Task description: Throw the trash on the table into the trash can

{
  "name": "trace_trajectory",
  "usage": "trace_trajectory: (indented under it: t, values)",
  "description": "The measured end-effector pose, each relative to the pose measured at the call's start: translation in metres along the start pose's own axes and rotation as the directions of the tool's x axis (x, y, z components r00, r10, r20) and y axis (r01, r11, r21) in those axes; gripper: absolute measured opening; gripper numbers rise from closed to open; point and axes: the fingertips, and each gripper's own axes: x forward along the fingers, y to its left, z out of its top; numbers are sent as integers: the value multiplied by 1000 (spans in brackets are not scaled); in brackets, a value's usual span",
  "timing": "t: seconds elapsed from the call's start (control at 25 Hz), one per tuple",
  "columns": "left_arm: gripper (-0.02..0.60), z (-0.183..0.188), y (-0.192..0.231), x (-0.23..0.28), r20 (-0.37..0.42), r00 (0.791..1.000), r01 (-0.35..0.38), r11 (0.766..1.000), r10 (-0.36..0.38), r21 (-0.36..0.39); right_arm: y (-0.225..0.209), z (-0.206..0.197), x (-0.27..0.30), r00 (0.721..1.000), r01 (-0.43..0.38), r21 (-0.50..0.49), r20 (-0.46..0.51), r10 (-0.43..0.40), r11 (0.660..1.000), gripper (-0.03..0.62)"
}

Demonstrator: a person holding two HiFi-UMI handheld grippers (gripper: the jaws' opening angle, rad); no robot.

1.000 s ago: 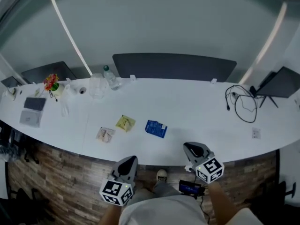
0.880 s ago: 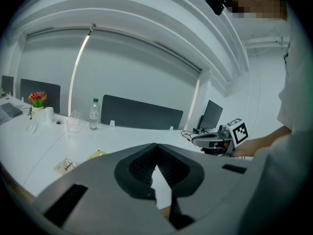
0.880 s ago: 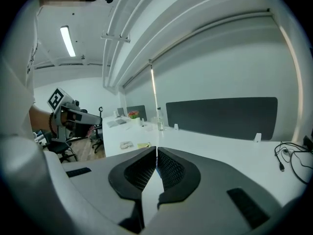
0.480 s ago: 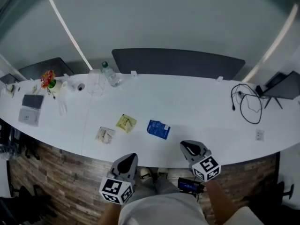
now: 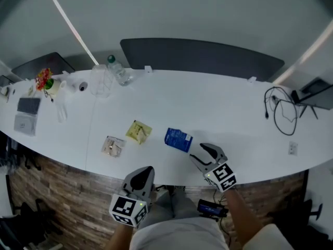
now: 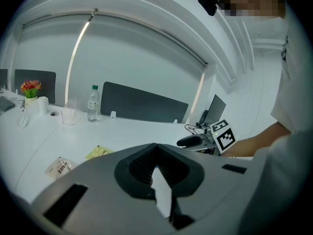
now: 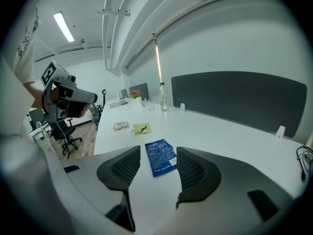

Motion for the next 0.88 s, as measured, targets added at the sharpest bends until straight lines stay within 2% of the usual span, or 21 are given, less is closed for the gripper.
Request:
trace_trajectory:
  t: [0.48, 0.68, 0.88]
  values:
    - [2, -25, 16, 19, -66, 998, 3, 999, -7, -54, -12, -34, 65, 981, -50, -111, -190, 29, 993, 311]
    - [2, -32, 23, 22, -78, 997, -5, 997, 0, -71, -13, -45, 84, 965, -81, -160, -259, 38, 984, 325]
    - [2, -34, 30, 21, -72, 997, -14, 996, 8, -87, -17, -58, 93, 950, -90, -165, -311, 34, 982, 325]
